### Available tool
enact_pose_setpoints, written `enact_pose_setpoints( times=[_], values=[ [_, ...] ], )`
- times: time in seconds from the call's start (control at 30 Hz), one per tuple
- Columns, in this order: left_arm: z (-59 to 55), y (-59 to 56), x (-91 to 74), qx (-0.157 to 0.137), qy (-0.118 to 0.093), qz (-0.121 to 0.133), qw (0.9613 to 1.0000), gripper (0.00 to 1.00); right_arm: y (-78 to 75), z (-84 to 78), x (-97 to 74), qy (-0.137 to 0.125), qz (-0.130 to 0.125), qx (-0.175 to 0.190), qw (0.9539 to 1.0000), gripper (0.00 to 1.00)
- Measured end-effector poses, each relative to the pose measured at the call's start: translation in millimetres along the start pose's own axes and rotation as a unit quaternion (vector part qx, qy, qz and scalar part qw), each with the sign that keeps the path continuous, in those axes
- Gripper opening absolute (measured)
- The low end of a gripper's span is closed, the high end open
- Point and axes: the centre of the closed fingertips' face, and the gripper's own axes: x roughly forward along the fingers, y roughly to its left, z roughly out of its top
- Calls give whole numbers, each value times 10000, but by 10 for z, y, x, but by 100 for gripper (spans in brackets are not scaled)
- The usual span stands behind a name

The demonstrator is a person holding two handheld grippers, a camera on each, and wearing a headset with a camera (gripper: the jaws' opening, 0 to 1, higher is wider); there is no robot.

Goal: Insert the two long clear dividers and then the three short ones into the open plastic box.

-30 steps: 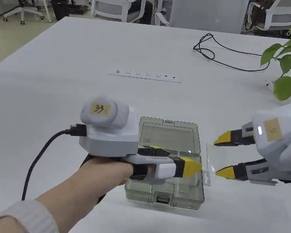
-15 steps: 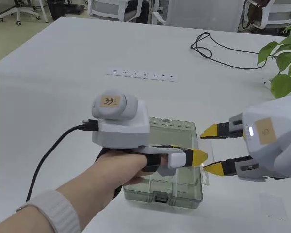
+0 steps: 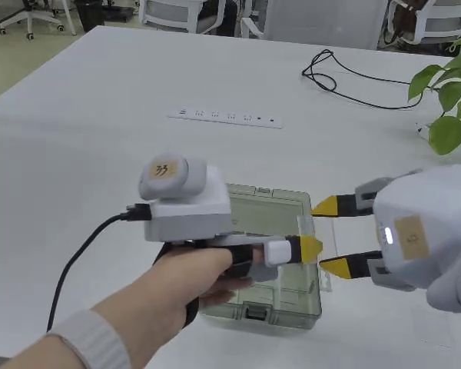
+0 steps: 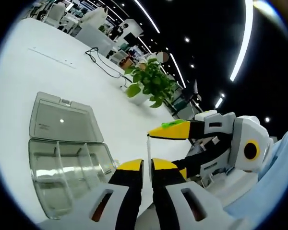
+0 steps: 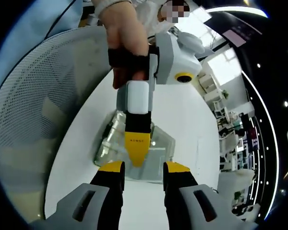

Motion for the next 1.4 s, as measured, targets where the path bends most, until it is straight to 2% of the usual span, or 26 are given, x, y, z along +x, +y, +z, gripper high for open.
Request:
enact_pose_setpoints(
  times=[0.1,0.6,0.63,0.67,0.7,0.8,0.97,1.1,1.13,1.27,1.33,1.4],
  values=[
    [2,-25,9,-168,-62,-66,9998,0,-6,-3,-3,31,-49,-73,10000,33],
    [-26,-50,-5,-185,-29,-109,9998,0,11,1,-16,49,-57,-217,9997,34],
    [-19,-49,-6,-195,-51,-107,9997,0,9,1,-17,44,-65,-208,9998,36],
    [-13,-45,-12,-188,-65,-108,9997,0,35,9,-11,-1,38,-98,9999,39],
    [-12,-36,-16,-171,-67,-89,9998,0,17,4,-13,4,-8,4,10000,43],
    [-19,-10,-34,-41,-29,-63,10000,0,-1,16,-34,-83,33,182,9998,46],
    [-89,15,-81,602,163,-62,9980,0,-9,51,-67,-265,199,591,9977,46],
    [-147,-13,-119,1233,310,-170,9917,0,-24,64,-102,-403,336,855,9950,46],
    [-163,-19,-130,1377,357,-196,9896,0,-9,66,-113,-426,437,951,9936,46],
    [-218,-45,-154,1918,488,-316,9797,0,-13,85,-156,-549,605,1237,9890,45],
    [-229,-52,-164,2145,505,-355,9748,0,18,110,-185,-634,803,1366,9853,41],
    [-256,-59,-177,2553,582,-427,9642,0,7,110,-201,-656,866,1435,9837,41]
  ],
)
